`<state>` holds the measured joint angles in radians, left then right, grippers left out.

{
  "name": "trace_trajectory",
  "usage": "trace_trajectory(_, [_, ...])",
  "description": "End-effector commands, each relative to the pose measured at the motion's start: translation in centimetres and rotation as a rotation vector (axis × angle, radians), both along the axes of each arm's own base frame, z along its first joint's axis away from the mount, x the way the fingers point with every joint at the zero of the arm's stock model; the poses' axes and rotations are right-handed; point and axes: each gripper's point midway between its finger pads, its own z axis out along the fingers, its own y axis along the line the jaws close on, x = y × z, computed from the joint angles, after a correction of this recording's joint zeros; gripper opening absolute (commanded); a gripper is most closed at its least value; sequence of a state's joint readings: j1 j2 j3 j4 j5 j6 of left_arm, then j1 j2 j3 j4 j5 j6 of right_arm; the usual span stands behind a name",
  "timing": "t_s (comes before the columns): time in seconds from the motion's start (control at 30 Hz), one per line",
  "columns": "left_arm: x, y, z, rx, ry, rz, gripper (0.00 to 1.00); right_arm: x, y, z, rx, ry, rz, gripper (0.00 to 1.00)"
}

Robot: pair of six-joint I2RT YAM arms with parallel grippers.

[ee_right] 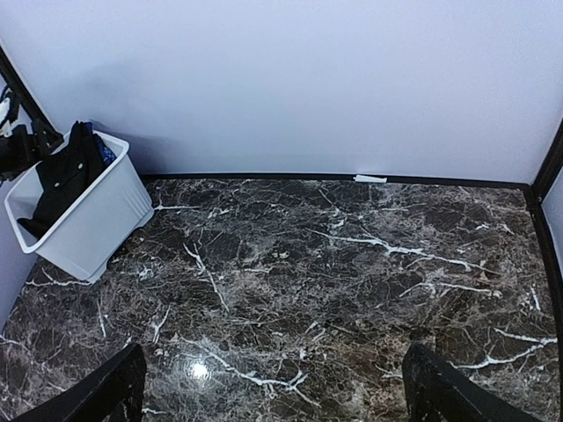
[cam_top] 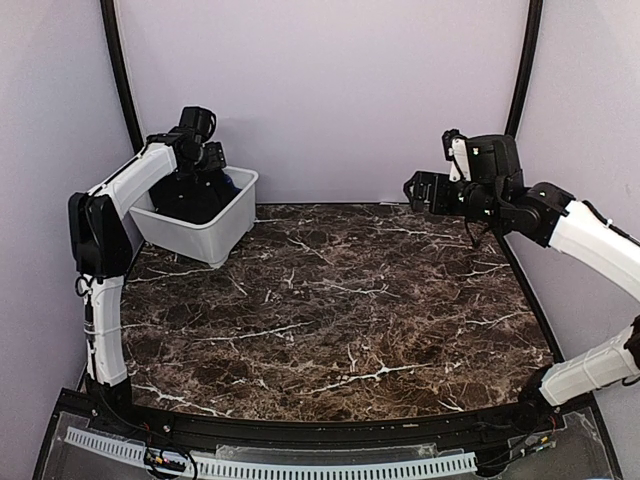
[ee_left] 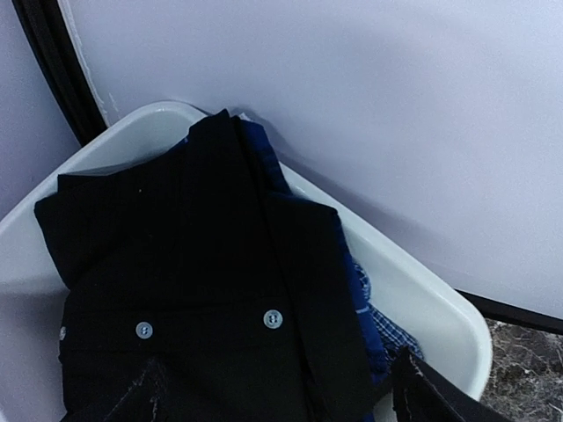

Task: Fold and stack the long sleeve shirts
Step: Pick up the crumpled shirt from the bin.

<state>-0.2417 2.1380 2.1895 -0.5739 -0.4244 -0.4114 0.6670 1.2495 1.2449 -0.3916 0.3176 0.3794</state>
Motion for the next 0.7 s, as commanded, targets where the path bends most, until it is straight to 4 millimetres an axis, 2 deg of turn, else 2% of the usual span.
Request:
trace_trajectory(0.0, [2.7,1.7,-4.4,-0.002,0.031,0.075,0.84,-0.1,1.7,-0.1,0.042,0.032,0.065,0.98])
trace_trajectory(0.03, [3.1,2.0,-4.3,0.008,0.017,0.094,0.83,-0.1,2.0,-0.5,0.041,0.05,0.076,0.99])
trace_trajectory(0.07, [3.7,2.1,-6.3,0.019,0.045,0.102,0.79,-0.1,2.2,-0.8,0.042,0.064,0.084,0.98])
trace_trajectory(0.1, [4.1,2.3,-6.2,0.02,0.034,0.112,0.77,-0.2,2.5,-1.2,0.042,0.078,0.095,0.99])
trace_trajectory(0.13, [4.5,2.4,-7.5,0.026,0.053,0.118,0.71,-0.2,2.6,-1.6,0.041,0.09,0.1,0.99])
trace_trajectory(0.17, [4.8,2.4,-7.5,0.023,0.046,0.119,0.67,-0.3,2.7,-2.0,0.041,0.099,0.101,0.99])
trace_trajectory(0.23, [5.0,2.5,-8.0,0.021,0.046,0.128,0.5,-0.3,2.7,-2.8,0.042,0.113,0.1,0.99])
trace_trajectory(0.27, [5.0,2.6,-7.9,0.02,0.044,0.133,0.33,-0.4,2.7,-3.0,0.044,0.119,0.1,0.98])
trace_trajectory(0.3, [5.0,2.6,-7.8,0.021,0.045,0.135,0.26,-0.4,2.7,-3.2,0.047,0.123,0.1,0.99])
trace_trajectory(0.33, [4.9,2.7,-7.0,0.019,0.033,0.136,0.12,-0.4,2.8,-3.4,0.05,0.127,0.102,0.99])
trace_trajectory(0.4, [4.8,2.6,-5.5,0.022,0.011,0.126,0.01,-0.5,2.8,-3.8,0.051,0.132,0.102,0.99])
trace_trajectory(0.43, [4.7,2.6,-4.7,0.028,0.001,0.119,0.0,-0.5,2.9,-3.9,0.051,0.134,0.104,0.99])
trace_trajectory(0.5, [4.0,2.6,-1.7,0.014,-0.04,0.105,0.0,-0.4,2.9,-4.1,0.048,0.134,0.1,0.99])
trace_trajectory(0.53, [3.8,2.2,-0.8,0.001,-0.05,0.089,0.0,-0.3,2.9,-4.1,0.045,0.133,0.098,0.99])
trace_trajectory(0.57, [3.2,1.9,1.0,-0.004,-0.076,0.075,0.0,-0.2,2.8,-4.0,0.043,0.129,0.094,0.99])
trace_trajectory(0.6, [2.9,1.6,2.1,-0.007,-0.09,0.063,0.0,-0.1,2.9,-3.9,0.043,0.125,0.092,0.99])
trace_trajectory(0.63, [2.3,1.1,4.3,-0.007,-0.125,0.045,0.0,0.1,2.9,-3.9,0.041,0.122,0.09,0.98])
trace_trajectory(0.67, [2.0,0.8,5.3,-0.01,-0.143,0.029,0.0,0.2,3.0,-3.8,0.042,0.117,0.089,0.99])
